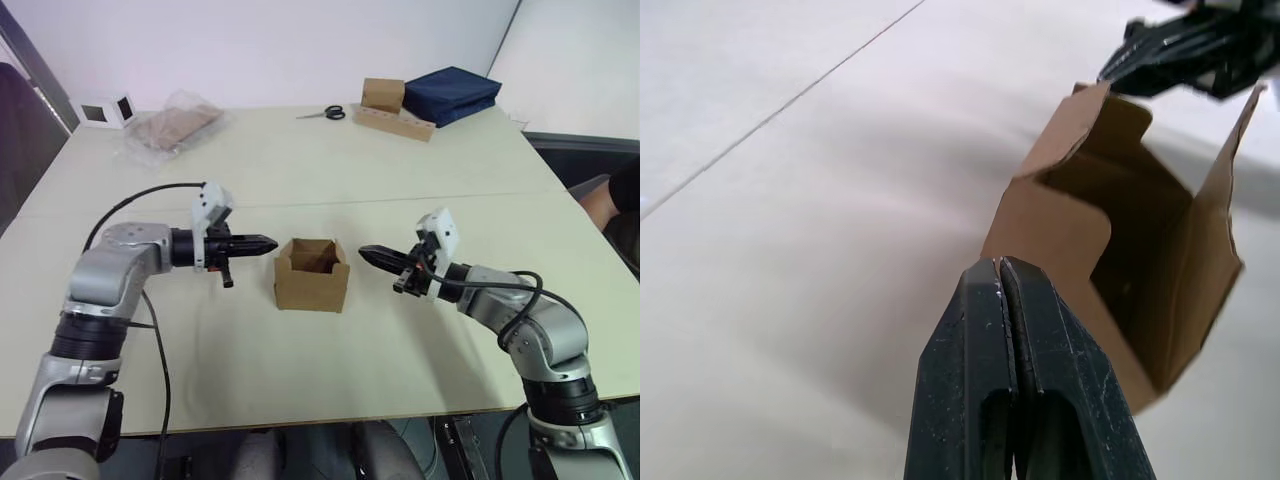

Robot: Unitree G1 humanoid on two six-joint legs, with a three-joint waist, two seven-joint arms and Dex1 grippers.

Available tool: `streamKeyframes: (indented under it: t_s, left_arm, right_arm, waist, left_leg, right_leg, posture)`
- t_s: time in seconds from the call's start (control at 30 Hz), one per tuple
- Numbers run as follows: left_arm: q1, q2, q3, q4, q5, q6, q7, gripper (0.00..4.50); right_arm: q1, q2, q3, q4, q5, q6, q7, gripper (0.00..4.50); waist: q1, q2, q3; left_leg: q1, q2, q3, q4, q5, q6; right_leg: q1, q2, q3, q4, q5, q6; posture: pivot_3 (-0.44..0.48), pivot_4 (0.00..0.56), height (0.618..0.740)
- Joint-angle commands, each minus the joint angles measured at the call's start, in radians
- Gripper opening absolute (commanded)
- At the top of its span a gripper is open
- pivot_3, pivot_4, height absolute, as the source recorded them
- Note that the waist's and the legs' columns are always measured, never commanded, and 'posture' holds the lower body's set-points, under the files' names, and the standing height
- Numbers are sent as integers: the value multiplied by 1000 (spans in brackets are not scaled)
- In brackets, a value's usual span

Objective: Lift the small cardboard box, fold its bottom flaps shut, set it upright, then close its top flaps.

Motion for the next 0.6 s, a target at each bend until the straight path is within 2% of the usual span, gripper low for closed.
streamKeyframes:
  t_s: [0.03, 0.23, 0.6]
  left_arm:
    - [-3, -4, -5, -36, -19, 0, 1, 12]
    - [14, -19, -32, -49, -16, -1, 6, 12]
    - [85, -20, -124, -33, 72, -71, 31, 12]
  right_arm:
    - [-39, 20, 13, 11, 11, -15, 20, 0]
    - [-62, 47, 65, 64, -16, -35, 47, 0]
    - [-25, 27, 155, 126, -134, -105, 87, 0]
  waist:
    - [1, 0, 0]
    - [3, 0, 0]
    - [2, 1, -4]
  left_leg:
    - [0, 0, 0, 0, 0, 0]
    - [0, 0, 0, 0, 0, 0]
    - [2, 0, 0, 0, 0, 0]
  right_leg:
    - [0, 0, 0, 0, 0, 0]
    - [0, 0, 0, 0, 0, 0]
    - [2, 0, 0, 0, 0, 0]
  posture:
    - [0, 150, 740]
    - [0, 150, 740]
    - [0, 150, 740]
